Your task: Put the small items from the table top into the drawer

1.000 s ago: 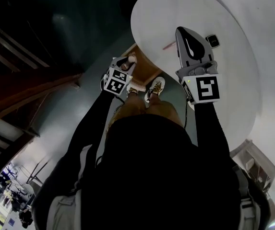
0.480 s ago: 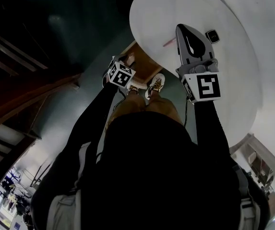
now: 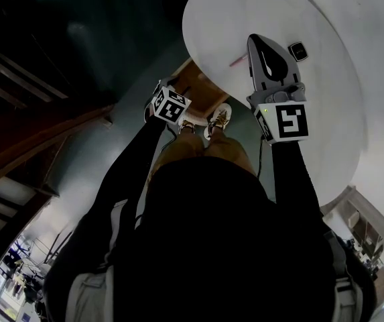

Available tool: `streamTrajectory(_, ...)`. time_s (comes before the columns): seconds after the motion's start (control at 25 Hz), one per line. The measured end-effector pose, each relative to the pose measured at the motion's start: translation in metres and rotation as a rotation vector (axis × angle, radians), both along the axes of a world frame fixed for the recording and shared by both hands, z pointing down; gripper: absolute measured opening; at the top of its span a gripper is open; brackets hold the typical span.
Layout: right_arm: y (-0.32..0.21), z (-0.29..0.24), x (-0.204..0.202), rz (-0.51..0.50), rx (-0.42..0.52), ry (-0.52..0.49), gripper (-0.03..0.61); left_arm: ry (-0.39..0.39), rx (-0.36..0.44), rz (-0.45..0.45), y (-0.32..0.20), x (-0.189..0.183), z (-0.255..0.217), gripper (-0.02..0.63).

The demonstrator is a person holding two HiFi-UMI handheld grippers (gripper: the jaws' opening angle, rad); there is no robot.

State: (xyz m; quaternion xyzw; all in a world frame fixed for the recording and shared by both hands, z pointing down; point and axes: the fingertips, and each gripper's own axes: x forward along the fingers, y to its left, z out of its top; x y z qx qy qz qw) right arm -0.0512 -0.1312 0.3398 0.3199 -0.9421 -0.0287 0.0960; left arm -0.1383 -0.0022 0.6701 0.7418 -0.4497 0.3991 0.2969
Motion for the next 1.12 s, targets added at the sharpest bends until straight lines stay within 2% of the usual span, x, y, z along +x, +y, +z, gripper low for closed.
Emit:
streamTrajectory(0.16, -0.001, -0.001, 0.004, 0.020, 0.006, -0.007, 0.026, 0.002, 0.027, -0.011, -0.005, -0.003, -0.010, 0.212)
streamTrajectory(0.28, -0.005, -0.001, 0.010, 0.048, 0.010, -0.016, 0.026, 0.016, 0.090, -0.041, -0.018, -0.008, -0.035, 0.210)
streamTrajectory(0.52, -0.012, -0.010, 0.024, 0.113, 0.038, -0.027, 0.026, 0.055, 0.343, -0.044, -0.061, -0.008, -0.136, 0.210)
streamTrajectory(0.76, -0.017, -0.024, 0.046, 0.181, 0.057, -0.044, 0.026, 0.124, 0.617, -0.014, -0.095, 0.014, -0.247, 0.210)
streamTrajectory(0.96, -0.017, -0.036, 0.061, 0.202, 0.098, -0.048, 0.026, 0.139, 0.825, -0.020, -0.111, 0.020, -0.326, 0.210)
streamTrajectory(1.04, -0.016, -0.036, 0.069, 0.218, 0.099, -0.041, 0.026, 0.137, 0.878, 0.003, -0.114, 0.025, -0.345, 0.209)
streamTrajectory(1.12, -0.017, -0.035, 0.080, 0.246, 0.089, -0.042, 0.026, 0.142, 0.877, 0.026, -0.118, 0.033, -0.346, 0.209)
